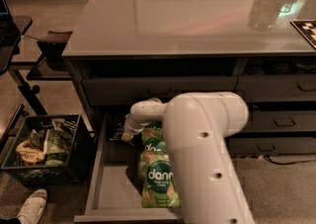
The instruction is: Pick blue chip bag from middle drawer and place on counter
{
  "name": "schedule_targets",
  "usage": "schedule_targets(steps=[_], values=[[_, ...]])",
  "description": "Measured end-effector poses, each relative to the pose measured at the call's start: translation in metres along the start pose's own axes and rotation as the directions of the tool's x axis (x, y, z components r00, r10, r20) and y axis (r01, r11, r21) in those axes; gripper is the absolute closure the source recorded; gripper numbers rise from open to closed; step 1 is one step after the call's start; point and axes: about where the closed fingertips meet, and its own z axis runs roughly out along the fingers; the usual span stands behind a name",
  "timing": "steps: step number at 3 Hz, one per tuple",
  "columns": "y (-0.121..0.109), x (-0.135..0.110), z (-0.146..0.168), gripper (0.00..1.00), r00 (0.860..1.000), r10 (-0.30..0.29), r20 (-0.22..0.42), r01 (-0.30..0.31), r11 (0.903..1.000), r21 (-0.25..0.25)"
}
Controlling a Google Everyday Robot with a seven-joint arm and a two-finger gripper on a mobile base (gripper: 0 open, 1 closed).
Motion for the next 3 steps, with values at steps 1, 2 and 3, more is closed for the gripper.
schedule_targets(steps=[1, 2, 3], values=[[0.014, -0.014, -0.046, 1.0, 0.993, -0.043, 0.106, 0.044, 0.9991, -0.001], [0.035, -0.014, -0.095, 1.0, 0.976, -0.065, 0.208, 0.072, 0.9972, -0.023], [0.051, -0.011, -0.141, 1.0, 0.948, -0.071, 0.309, 0.094, 0.9938, -0.059]])
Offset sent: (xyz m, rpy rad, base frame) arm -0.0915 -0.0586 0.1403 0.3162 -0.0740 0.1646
